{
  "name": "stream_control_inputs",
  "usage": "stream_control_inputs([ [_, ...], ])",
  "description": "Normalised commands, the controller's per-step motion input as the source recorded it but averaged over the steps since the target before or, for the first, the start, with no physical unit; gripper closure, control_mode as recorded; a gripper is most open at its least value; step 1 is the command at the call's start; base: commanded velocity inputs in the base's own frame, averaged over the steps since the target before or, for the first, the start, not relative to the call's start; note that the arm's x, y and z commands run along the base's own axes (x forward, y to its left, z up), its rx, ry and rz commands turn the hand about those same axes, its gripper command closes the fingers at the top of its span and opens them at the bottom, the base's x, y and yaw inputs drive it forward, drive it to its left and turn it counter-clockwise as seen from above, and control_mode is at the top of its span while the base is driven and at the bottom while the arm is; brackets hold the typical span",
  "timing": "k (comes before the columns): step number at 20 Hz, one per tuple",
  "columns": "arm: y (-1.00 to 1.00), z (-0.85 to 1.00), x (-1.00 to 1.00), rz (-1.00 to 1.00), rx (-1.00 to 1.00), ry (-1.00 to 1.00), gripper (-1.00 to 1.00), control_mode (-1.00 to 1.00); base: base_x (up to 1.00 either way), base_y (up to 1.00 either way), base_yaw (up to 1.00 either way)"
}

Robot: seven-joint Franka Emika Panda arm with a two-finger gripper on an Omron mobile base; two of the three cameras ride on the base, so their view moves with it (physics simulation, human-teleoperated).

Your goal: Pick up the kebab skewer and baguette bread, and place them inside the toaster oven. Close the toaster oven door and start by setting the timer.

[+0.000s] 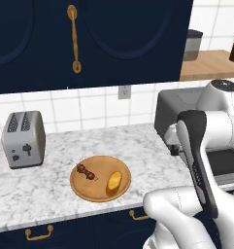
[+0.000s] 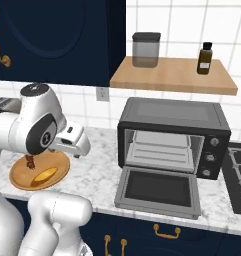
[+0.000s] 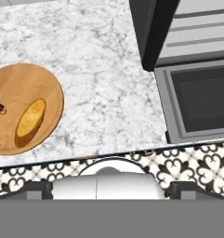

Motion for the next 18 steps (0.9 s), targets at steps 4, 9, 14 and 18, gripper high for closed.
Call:
stream_control_inputs([
  [4, -0.57, 0.00, 0.00, -0.01, 0.07, 0.00, -1.00, -1.00, 0.00, 0.00, 0.00],
  [9, -0.48, -0.03, 0.00, 0.00, 0.04, 0.00, -1.00, -1.00, 0.00, 0.00, 0.00],
  [14, -0.51, -0.11, 0.15, 0.02, 0.00, 0.00, -1.00, -1.00, 0.00, 0.00, 0.00],
  [18, -0.82, -0.31, 0.09, 0.17, 0.00, -0.20, -1.00, -1.00, 0.00, 0.00, 0.00],
])
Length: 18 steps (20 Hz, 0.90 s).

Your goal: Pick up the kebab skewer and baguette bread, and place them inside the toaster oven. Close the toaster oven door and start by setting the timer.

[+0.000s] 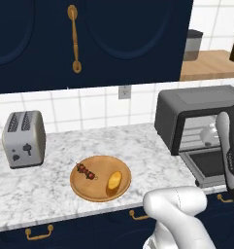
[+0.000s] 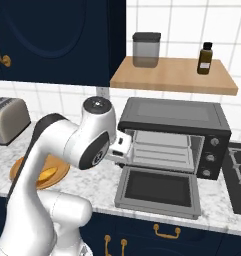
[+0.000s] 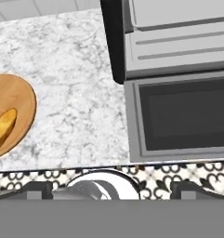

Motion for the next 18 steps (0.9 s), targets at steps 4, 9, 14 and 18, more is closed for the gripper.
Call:
stream_control_inputs([
  [4, -0.84, -0.28, 0.00, 0.23, 0.00, -0.43, -1.00, -1.00, 0.00, 0.00, 0.00],
  [9, -0.83, -0.09, 0.19, 0.11, 0.00, -0.38, -1.00, -1.00, 0.00, 0.00, 0.00],
  [14, -0.53, -0.13, 0.43, 0.03, 0.00, -0.30, -1.00, -1.00, 0.00, 0.00, 0.00],
  [18, -0.05, -0.01, 0.66, 0.00, 0.00, -0.22, -1.00, -1.00, 0.00, 0.00, 0.00],
])
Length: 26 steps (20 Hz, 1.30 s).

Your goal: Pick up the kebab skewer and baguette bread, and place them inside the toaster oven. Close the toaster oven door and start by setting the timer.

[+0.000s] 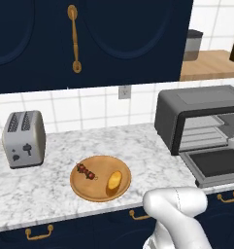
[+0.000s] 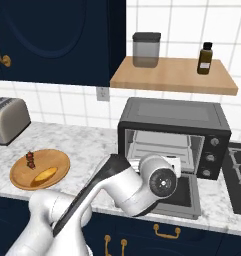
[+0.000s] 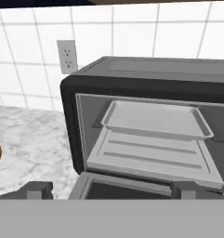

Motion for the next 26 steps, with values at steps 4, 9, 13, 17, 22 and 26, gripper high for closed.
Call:
stream_control_inputs([
  [4, -0.07, -0.06, 0.69, 0.00, 0.00, -0.11, -1.00, -1.00, 0.00, 0.00, 0.00],
  [9, -0.11, -0.11, 0.51, 0.00, 0.00, -0.02, -1.00, -1.00, 0.00, 0.00, 0.00],
  [13, 0.00, -0.04, 0.52, 0.00, 0.00, 0.00, -1.00, -1.00, 0.00, 0.00, 0.00],
  [17, -0.14, -0.02, 0.28, 0.00, 0.00, 0.00, -1.00, -1.00, 0.00, 0.00, 0.00],
  [22, -0.20, -0.12, 0.09, -0.04, 0.00, -0.03, -1.00, -1.00, 0.00, 0.00, 0.00],
  [26, -0.01, -0.37, 0.16, -0.02, 0.00, -0.03, -1.00, -1.00, 0.00, 0.00, 0.00],
])
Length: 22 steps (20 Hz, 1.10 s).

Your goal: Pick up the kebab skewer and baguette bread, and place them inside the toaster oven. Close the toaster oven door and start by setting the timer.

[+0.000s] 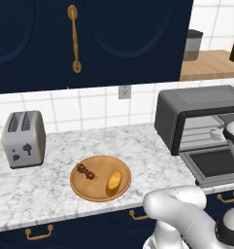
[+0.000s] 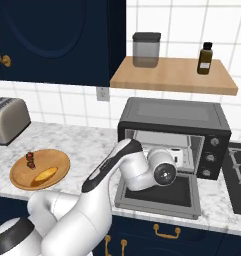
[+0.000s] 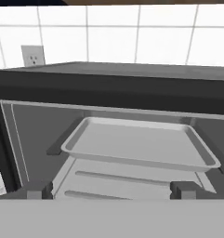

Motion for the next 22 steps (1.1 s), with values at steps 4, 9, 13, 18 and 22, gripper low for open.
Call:
stream_control_inputs([
  [4, 0.00, -0.13, 0.35, -0.02, 0.00, 0.00, -1.00, -1.00, 0.00, 0.00, 0.00],
  [9, -0.04, -0.03, 0.37, -0.04, 0.03, 0.00, -1.00, -1.00, 0.00, 0.00, 0.00],
  [13, -0.06, -0.04, 0.20, -0.01, 0.02, 0.01, -1.00, -1.00, 0.00, 0.00, 0.00],
  [18, -0.05, 0.00, 0.24, 0.00, 0.00, 0.00, -1.00, -1.00, 0.00, 0.00, 0.00],
  [22, -0.13, -0.12, 0.18, 0.00, 0.00, 0.00, -1.00, -1.00, 0.00, 0.00, 0.00],
])
